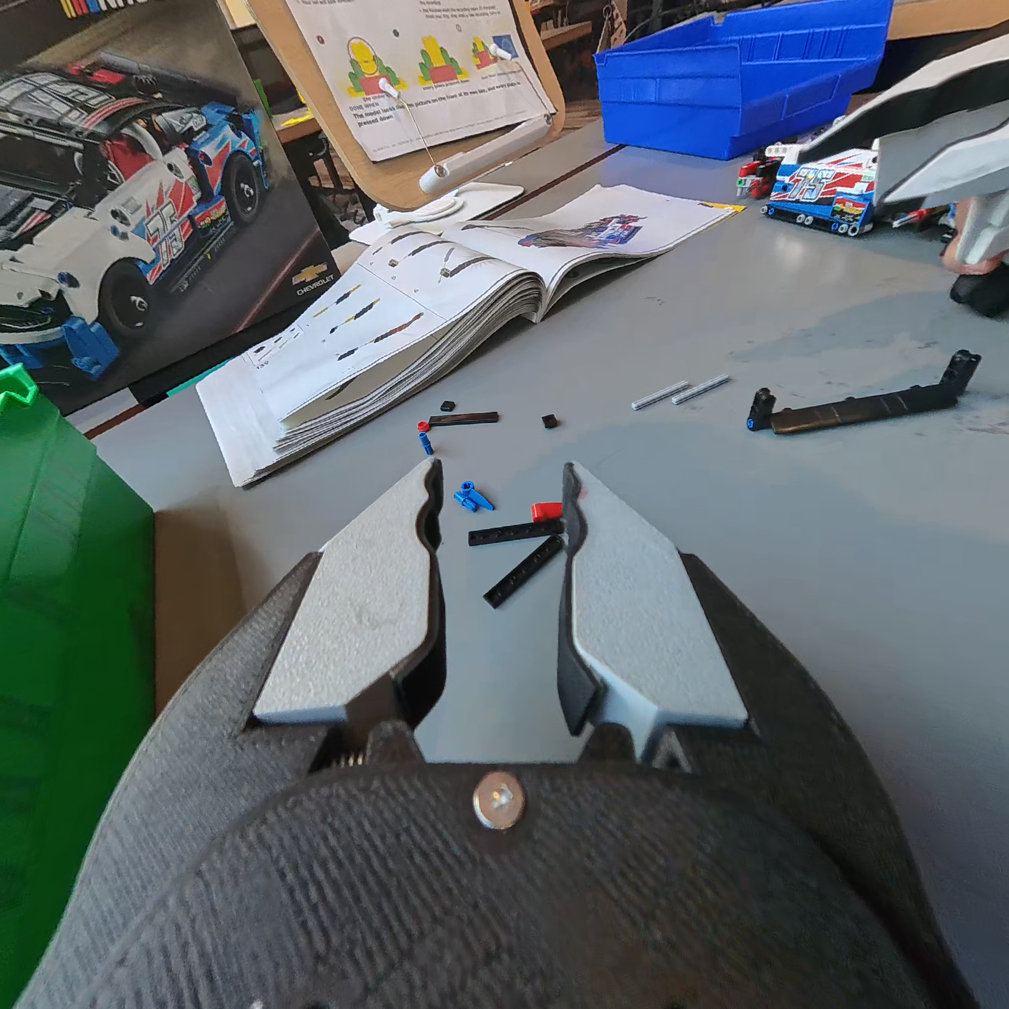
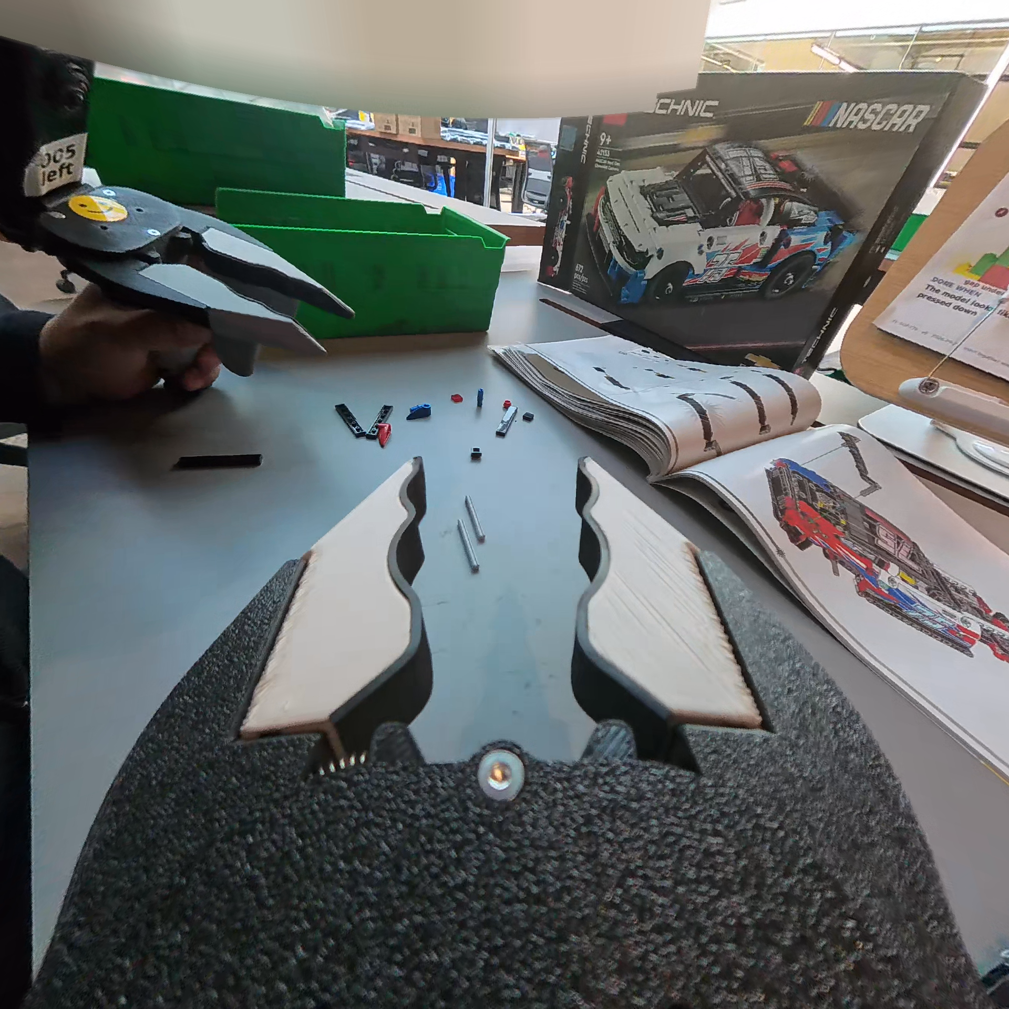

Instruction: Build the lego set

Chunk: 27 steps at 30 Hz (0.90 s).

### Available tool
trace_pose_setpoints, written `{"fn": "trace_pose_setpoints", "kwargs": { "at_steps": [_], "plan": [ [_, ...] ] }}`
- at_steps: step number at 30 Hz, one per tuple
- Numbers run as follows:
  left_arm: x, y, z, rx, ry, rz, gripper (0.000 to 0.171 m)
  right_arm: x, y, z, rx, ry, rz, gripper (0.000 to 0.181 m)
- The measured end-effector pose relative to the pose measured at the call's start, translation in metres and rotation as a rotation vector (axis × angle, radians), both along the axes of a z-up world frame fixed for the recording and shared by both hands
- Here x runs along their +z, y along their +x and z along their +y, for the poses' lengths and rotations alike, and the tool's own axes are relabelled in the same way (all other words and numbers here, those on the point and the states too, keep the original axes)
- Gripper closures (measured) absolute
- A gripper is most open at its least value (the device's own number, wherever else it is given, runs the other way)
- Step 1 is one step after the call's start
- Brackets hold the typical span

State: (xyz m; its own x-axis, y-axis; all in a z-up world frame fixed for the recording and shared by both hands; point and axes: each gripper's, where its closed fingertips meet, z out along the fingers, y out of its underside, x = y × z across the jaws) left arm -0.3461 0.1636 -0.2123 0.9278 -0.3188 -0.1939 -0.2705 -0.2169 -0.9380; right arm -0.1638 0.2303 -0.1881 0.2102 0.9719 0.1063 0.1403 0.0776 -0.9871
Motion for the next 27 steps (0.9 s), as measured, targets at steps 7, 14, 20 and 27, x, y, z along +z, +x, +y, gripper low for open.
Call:
{"fn": "trace_pose_setpoints", "kwargs": {
  "at_steps": [7, 14, 20, 27],
  "plan": [
    [0.003, -0.008, 0.009, 0.028, -0.004, -0.060, 0.130, 0.002, 0.003, 0.006, -0.028, -0.027, 0.020, 0.126],
    [0.037, 0.011, 0.081, -0.046, -0.158, -0.176, 0.130, 0.005, 0.007, 0.007, -0.052, -0.020, 0.038, 0.127],
    [0.049, 0.026, 0.218, -0.107, -0.176, 0.049, 0.142, 0.004, 0.009, 0.004, -0.046, -0.011, 0.035, 0.127],
    [-0.058, -0.023, 0.261, 0.030, -0.583, 0.223, 0.171, 0.001, 0.016, 0.016, -0.116, -0.028, 0.018, 0.130]
  ]
}}
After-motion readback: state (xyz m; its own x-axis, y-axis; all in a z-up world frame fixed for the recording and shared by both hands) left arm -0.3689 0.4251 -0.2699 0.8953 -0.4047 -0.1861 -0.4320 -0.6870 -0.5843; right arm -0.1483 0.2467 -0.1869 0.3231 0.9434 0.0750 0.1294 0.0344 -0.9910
